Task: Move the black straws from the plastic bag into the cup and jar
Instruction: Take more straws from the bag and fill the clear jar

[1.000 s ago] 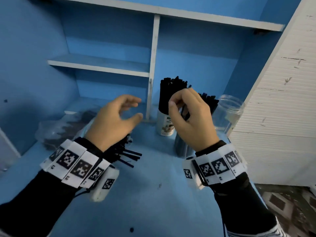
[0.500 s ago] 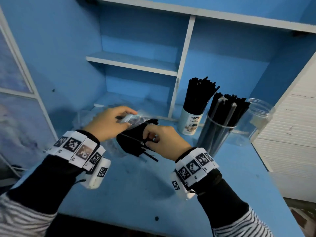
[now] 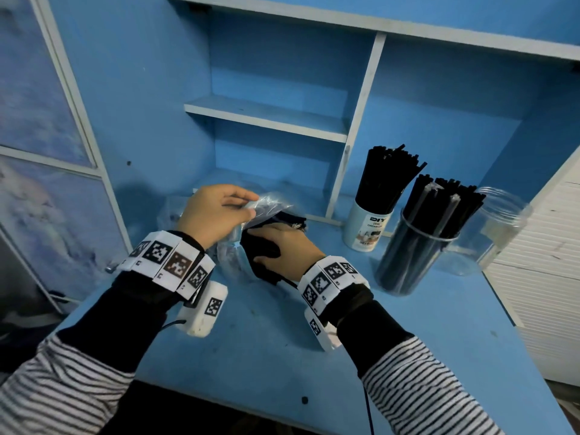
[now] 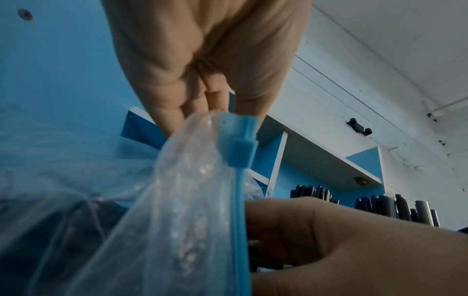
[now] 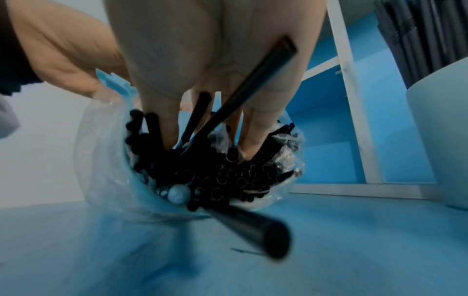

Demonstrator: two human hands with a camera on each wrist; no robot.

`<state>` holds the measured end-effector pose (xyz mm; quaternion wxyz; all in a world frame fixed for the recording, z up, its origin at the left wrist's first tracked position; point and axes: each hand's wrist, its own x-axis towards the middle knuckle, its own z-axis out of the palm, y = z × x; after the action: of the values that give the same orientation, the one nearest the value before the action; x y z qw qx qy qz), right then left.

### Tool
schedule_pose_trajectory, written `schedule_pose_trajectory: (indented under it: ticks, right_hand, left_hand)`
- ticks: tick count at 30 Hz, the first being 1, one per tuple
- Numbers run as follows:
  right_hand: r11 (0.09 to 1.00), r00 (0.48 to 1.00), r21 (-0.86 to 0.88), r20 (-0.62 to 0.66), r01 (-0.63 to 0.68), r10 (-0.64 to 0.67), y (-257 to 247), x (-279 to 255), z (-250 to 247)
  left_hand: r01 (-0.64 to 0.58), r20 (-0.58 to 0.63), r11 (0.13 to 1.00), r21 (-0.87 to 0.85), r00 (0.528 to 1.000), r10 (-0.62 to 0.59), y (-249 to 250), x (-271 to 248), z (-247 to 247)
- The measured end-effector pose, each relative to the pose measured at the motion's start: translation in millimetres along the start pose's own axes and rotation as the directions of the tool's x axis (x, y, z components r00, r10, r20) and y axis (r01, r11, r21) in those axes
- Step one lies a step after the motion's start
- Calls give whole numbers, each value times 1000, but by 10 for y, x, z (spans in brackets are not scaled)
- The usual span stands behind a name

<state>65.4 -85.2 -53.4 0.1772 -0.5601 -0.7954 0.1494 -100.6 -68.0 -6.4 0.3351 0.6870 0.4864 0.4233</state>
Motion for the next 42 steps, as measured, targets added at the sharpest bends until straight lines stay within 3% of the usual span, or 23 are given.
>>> schedule_pose_trajectory:
  ticks: [4,13,25,33,42]
  right_hand:
    - [999,999,19,6,31,-31,22,15,16]
    - [995,985,66,-160,79,-67,46,26,1]
    - [1000,995,-22,-93,18,-20,-33,28,-209]
    - [985,991,152,-91,-81,96,-65,-129,-438]
    - [974,989,186,-52,-127,139,48,-399,-695]
  left_hand:
    - [5,3,1000,-25,1000,-5,7,-15,-2]
    - [8,-8,999,-52,1000,-9,27,-12,-22]
    - [1,-22,1000,-24,1000,-2,45,-2,-27]
    - [-2,-41,1000,-29,999,1,43,3,-29]
    - [-27,-41,999,38,999,29,15,-18,-33]
